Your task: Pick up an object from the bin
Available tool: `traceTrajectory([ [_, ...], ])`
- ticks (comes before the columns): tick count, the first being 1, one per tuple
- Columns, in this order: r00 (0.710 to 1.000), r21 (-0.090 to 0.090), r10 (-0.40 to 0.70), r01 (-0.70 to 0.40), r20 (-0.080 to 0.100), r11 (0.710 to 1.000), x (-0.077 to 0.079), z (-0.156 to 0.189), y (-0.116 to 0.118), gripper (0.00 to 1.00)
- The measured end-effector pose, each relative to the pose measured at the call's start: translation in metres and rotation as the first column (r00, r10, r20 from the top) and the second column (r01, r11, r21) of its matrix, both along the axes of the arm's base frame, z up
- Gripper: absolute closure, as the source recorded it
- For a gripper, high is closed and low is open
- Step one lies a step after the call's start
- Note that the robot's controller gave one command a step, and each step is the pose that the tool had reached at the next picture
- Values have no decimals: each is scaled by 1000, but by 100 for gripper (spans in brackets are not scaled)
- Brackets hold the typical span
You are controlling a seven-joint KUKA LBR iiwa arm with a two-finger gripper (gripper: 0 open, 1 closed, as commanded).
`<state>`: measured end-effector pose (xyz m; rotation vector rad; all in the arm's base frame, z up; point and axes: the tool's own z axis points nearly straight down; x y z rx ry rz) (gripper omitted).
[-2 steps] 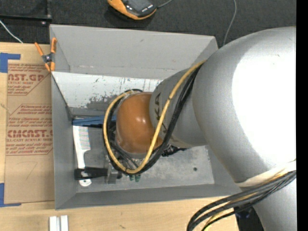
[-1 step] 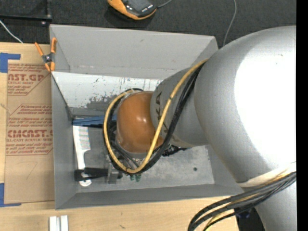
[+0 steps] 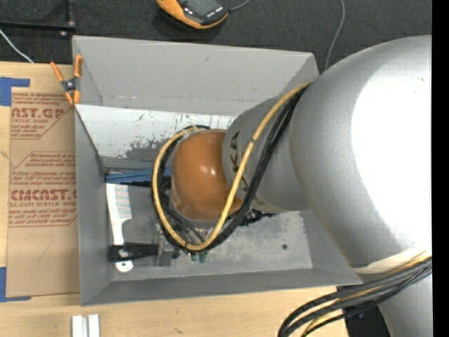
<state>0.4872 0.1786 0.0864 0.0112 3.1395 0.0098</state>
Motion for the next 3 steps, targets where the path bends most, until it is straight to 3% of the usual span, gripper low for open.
traceTrajectory([
  [3,1000,1,0,0,3,1000,1,24,0,100],
])
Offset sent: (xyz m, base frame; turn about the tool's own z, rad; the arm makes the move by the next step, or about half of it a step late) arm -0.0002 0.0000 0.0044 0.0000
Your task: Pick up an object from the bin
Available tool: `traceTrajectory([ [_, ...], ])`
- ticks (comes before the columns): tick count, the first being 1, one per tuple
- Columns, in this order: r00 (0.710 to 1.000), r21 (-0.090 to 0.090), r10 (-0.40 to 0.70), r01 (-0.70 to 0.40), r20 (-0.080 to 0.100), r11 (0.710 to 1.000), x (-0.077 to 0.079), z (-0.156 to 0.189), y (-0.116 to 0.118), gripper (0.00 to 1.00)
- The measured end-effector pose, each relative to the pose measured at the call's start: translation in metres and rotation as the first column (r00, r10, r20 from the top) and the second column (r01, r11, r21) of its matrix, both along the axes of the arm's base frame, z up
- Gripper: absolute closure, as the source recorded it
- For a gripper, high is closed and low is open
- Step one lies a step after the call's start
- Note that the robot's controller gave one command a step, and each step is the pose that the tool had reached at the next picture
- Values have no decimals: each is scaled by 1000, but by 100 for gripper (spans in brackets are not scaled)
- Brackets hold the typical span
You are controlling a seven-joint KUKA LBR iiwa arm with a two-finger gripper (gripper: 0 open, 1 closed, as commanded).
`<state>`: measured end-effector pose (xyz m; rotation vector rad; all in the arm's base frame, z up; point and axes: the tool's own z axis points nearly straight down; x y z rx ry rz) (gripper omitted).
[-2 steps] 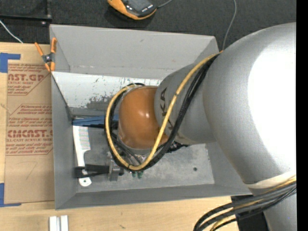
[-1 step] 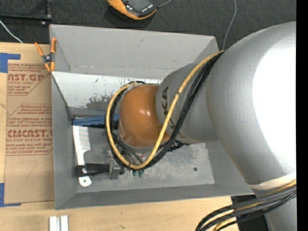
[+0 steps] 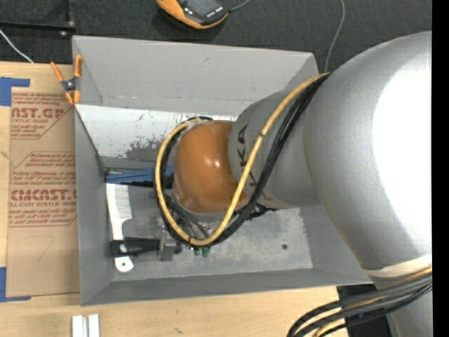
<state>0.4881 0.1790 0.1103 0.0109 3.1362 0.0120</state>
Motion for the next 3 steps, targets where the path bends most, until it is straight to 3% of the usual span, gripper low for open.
traceTrajectory([
  [1,1000,-2,0,0,-7,1000,-2,7,-1,100],
  [3,1000,-1,0,0,-5,1000,-1,39,0,100],
])
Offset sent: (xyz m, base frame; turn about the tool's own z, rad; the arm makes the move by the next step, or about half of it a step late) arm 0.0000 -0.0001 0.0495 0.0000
